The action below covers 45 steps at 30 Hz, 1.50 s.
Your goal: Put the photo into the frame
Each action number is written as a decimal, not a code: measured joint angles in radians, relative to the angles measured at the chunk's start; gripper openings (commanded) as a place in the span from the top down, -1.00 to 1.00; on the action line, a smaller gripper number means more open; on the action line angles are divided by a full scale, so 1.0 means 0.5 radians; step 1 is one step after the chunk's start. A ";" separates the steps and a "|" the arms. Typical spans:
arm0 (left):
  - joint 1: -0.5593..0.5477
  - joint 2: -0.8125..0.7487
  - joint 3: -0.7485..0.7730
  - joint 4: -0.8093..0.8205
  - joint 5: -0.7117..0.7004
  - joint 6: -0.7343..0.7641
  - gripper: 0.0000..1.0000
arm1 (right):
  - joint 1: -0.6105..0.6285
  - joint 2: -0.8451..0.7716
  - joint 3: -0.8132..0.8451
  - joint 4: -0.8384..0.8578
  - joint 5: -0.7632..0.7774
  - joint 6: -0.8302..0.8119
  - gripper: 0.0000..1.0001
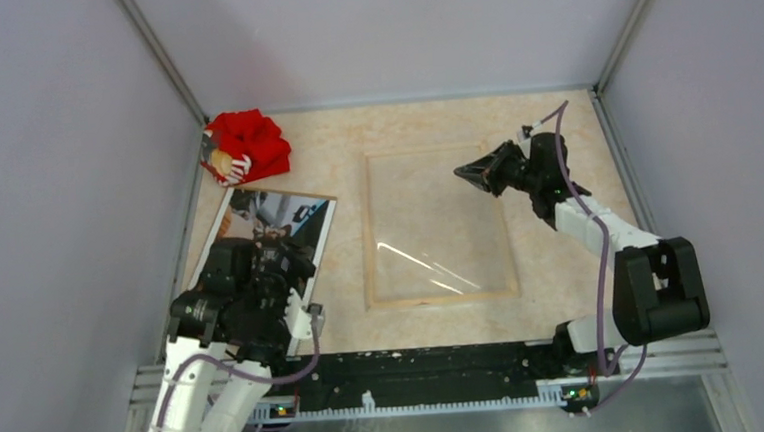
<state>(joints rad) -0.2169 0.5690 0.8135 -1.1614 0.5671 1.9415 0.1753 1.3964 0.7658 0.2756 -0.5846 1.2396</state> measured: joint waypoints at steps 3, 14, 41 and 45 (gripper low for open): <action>0.000 0.155 0.037 0.124 -0.013 -0.486 -0.98 | 0.043 -0.002 0.181 -0.231 0.070 -0.105 1.00; 0.001 0.465 0.114 0.774 -0.230 -2.247 -0.98 | 0.353 -0.208 0.874 -0.647 0.243 -0.288 1.00; 0.768 1.225 0.247 1.338 -0.680 -3.606 -0.97 | 0.838 -0.185 1.117 -1.019 0.476 -0.253 1.00; 0.824 1.170 0.164 1.403 -0.641 -3.579 -0.97 | 0.848 -0.185 1.114 -1.046 0.542 -0.226 1.00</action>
<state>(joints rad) 0.1951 1.1542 0.8955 -0.4599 0.2466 0.1520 0.5995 1.3041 1.3228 -0.2474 -0.3138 1.1267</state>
